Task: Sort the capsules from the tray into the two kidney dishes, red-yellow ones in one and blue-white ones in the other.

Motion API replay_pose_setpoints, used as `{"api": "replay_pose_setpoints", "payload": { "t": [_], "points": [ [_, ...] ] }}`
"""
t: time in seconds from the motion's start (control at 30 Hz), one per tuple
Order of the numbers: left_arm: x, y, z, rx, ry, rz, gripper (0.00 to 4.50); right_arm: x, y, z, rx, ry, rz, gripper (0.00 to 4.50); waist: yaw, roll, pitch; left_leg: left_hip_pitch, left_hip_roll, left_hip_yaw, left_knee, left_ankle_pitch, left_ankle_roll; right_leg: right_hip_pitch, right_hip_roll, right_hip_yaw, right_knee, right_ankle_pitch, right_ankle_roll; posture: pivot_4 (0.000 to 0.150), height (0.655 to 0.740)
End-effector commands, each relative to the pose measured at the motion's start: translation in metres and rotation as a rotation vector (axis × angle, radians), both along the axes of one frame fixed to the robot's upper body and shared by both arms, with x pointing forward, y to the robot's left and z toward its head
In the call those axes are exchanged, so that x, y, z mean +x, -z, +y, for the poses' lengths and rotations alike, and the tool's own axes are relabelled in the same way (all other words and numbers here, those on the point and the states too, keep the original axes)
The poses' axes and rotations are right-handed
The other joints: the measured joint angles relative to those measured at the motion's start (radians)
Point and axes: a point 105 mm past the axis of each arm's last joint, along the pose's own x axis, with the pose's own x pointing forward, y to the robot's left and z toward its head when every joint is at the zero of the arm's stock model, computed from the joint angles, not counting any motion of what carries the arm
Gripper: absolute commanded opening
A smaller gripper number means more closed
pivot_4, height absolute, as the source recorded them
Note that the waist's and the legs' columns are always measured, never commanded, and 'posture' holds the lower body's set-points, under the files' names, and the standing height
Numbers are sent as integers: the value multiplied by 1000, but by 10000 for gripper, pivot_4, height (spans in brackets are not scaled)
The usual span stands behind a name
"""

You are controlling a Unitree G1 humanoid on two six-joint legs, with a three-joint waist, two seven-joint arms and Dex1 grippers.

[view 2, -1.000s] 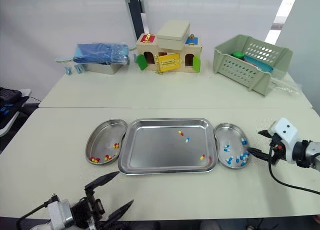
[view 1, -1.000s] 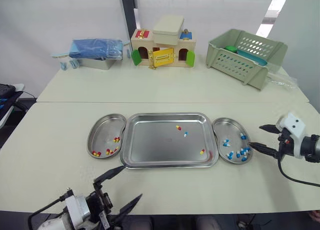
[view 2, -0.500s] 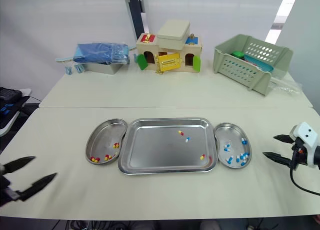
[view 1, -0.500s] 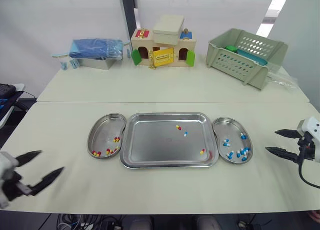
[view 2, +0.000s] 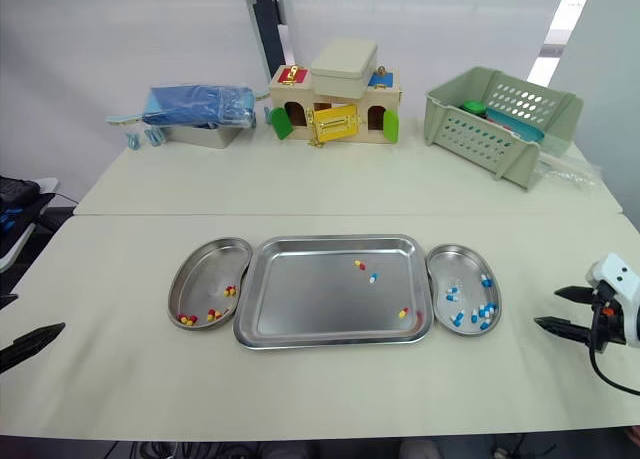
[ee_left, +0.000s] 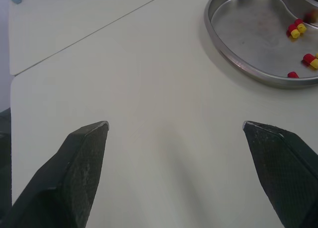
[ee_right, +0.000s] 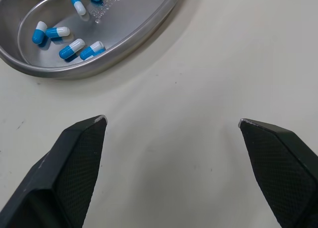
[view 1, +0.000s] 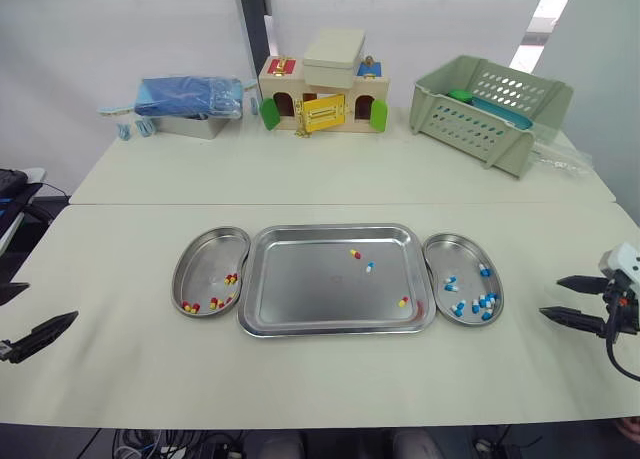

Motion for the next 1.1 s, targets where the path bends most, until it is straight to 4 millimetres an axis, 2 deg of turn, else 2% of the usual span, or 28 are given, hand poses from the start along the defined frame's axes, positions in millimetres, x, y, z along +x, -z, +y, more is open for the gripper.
{"api": "replay_pose_setpoints", "payload": {
  "t": [0.03,0.27,0.4,0.5,0.53,0.6,0.7,0.83,1.1],
  "points": [
    [0,1,0,3,10,-6,45000,1,-18,-3,-32,-5,-61,44853,0,0,0,0,0,0,0,0,0,0,0,0,0,0,0,1500,7400],
    [5,2,-5,13,47,-12,45000,-5,-20,4,-34,-75,-104,44853,-1,0,0,0,0,0,0,0,0,0,0,0,0,0,0,1500,7400],
    [17,1,-31,26,150,6,45000,-25,-17,26,21,-188,-122,44853,6,-1,0,-1,0,0,0,0,0,0,0,-1,0,0,0,1500,7400],
    [39,-6,-64,35,278,1,45000,-56,-3,65,134,-294,-127,44853,15,-1,0,0,0,0,1,0,0,1,0,-1,0,0,0,1500,7400],
    [46,-8,-74,36,323,-9,45000,-63,-4,77,184,-307,-180,44853,19,-2,0,-1,0,-1,0,0,0,2,0,-2,0,0,0,1500,7400],
    [55,-11,-91,31,389,-27,45000,-66,-12,91,269,-258,-347,44853,20,-2,0,-1,2,-3,0,0,0,2,1,-4,0,0,0,1500,7400],
    [72,-12,-123,14,514,-31,45000,-84,1,116,338,-282,-334,44853,10,-1,0,-1,0,0,1,0,-1,2,0,0,1,0,1,1500,7400],
    [91,-11,-160,-11,648,-46,45000,-95,12,134,378,-292,-338,44853,1,-2,0,1,1,-1,1,0,-1,2,1,1,2,0,1,1500,7400],
    [121,-2,-230,-21,906,-60,45000,-104,30,152,429,-244,-404,44853,7,-2,0,1,0,-1,2,0,-1,1,1,1,3,0,0,1500,7400]
  ]
}}
